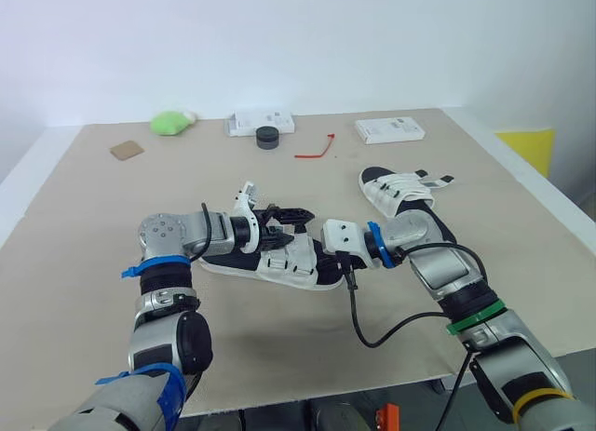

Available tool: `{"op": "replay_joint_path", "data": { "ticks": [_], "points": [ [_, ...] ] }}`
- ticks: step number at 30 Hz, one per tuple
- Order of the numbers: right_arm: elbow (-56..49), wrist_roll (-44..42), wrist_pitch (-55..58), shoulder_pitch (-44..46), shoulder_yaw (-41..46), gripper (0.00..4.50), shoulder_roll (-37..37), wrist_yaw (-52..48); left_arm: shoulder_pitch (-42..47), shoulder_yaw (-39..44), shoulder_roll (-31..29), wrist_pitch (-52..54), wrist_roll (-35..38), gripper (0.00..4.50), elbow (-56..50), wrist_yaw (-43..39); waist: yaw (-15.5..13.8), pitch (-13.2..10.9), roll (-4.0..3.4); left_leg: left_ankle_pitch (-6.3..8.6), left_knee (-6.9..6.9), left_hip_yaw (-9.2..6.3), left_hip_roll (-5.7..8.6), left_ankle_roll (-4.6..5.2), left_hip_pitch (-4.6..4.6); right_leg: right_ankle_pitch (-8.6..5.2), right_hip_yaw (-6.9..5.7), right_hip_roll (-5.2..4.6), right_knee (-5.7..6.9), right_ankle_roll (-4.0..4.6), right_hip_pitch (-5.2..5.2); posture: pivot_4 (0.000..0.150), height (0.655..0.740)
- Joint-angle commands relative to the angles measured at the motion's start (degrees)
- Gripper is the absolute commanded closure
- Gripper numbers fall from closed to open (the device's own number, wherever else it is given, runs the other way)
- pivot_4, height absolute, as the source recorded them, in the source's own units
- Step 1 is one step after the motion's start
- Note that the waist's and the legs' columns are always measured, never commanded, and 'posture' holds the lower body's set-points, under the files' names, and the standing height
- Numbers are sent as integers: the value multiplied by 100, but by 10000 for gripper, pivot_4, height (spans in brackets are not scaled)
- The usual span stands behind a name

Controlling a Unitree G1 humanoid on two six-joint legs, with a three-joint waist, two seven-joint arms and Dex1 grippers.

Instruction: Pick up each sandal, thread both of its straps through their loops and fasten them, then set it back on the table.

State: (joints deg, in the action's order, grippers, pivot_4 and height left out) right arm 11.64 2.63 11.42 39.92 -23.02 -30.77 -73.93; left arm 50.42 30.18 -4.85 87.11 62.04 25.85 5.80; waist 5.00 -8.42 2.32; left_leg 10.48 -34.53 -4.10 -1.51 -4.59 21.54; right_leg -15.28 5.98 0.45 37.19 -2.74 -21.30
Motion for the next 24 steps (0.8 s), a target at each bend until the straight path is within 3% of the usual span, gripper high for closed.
{"op": "replay_joint_path", "data": {
  "ticks": [1, 5, 8, 11, 15, 17, 20, 24],
  "points": [
    [132, 135, 82, -220, -333, 45000, -86, -249, 251, 155, -243, 248, 293, 415, -394, -338, 14, -34, 13, 1, 2, 0, 0, -1, 6, 3, 0, 0, 0, -5, -4, 1500, 7400],
    [199, 144, 60, -174, -334, 45000, -38, -271, 5, -615, -862, 539, 1000, 415, -1372, -1602, 60, -38, 4, 23, 14, -9, -5, -21, 73, 23, 7, 16, 0, -24, -28, 1500, 7400],
    [220, 133, 39, -158, -326, 45000, -35, -307, -193, -1127, -1541, 320, 932, 415, -2246, -2753, 75, -44, -5, 38, 29, -16, -20, -33, 105, 11, 7, 27, 6, -11, -67, 1500, 7400],
    [260, 125, 9, -137, -323, 45000, -31, -322, -773, -2165, -2704, -1177, -72, 415, -3250, -4631, 89, -63, -38, 44, 47, -12, -23, -44, 95, 6, 9, 28, 10, 0, -71, 1500, 7400],
    [320, -4, 75, -30, -110, 45000, -11, -218, -1652, -3128, -3759, -3736, -1747, 415, -3606, -6458, 69, -78, -44, 30, 48, -6, -21, -33, 89, 4, 11, 27, 6, 11, -70, 1500, 7400],
    [293, -161, 192, 23, 120, 45000, -25, -146, -2083, -3352, -4005, -4828, -2391, 415, -3552, -6993, 67, -86, -38, 20, 46, 4, -15, -18, 89, -5, 19, 19, 6, 29, -74, 1500, 7400],
    [164, -399, 370, 20, 409, 45000, -104, -93, -2417, -3467, -4029, -5636, -2818, 415, -3488, -7364, 25, -122, -4, 6, 44, 17, -16, 4, 112, 9, 29, 13, 5, 27, -100, 1500, 7400],
    [-210, -712, 621, -138, 798, 45000, -380, -81, -2854, -3632, -3950, -6580, -3353, 415, -3345, -7690, -63, -150, -36, 1, 25, 21, -17, 12, 180, 28, 31, 13, 5, 25, -159, 1500, 7400]
  ]
}}
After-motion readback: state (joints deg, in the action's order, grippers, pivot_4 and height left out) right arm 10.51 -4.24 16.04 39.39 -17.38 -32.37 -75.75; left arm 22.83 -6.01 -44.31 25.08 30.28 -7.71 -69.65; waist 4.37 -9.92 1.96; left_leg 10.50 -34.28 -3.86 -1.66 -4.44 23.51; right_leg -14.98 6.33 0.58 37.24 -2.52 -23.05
